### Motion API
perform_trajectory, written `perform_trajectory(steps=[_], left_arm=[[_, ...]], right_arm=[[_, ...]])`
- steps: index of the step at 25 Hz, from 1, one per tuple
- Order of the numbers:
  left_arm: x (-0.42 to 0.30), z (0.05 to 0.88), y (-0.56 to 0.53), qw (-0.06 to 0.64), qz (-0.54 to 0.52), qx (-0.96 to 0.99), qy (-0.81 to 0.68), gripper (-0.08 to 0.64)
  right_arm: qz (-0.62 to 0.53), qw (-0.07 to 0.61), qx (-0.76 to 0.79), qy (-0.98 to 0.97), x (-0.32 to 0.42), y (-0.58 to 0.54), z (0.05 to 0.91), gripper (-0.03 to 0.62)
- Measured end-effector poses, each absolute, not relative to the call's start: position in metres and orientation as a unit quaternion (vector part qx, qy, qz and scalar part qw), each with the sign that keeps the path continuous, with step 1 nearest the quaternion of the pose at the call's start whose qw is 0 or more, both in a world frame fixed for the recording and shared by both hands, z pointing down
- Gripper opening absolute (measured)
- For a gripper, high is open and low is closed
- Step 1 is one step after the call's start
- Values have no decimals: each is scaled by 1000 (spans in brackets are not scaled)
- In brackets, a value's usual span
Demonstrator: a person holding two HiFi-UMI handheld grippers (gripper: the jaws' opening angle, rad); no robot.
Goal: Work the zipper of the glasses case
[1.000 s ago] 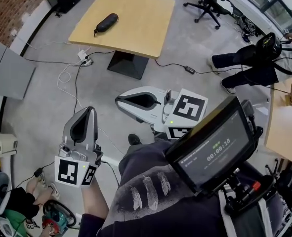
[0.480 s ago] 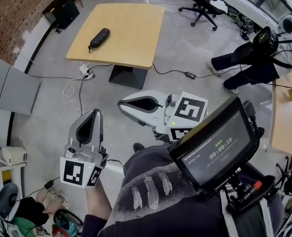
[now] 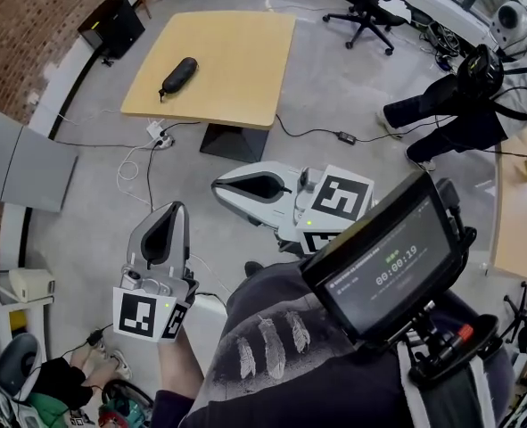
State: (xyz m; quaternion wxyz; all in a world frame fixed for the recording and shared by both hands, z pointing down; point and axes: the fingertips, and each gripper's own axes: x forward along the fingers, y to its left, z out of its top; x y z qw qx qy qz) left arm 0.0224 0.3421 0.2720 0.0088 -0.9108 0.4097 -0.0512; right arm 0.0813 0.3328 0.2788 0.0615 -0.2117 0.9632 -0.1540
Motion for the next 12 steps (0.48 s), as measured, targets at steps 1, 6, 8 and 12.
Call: perform_trajectory(steps=[1, 6, 8, 12], left_arm=[[14, 274, 342, 8, -50, -910, 411, 0], [-22, 276, 349, 9, -48, -906, 421, 0], [-26, 273, 351, 8, -48, -904, 425, 0], [-32, 270, 351, 10, -47, -901, 431, 0]], right_arm=[[-151, 56, -210, 964, 71, 333, 274, 2], [-147, 40, -198, 968, 32, 340, 271, 2], [-146, 38, -193, 969, 28, 342, 269, 2], [-143, 35, -188, 971, 23, 343, 266, 2]])
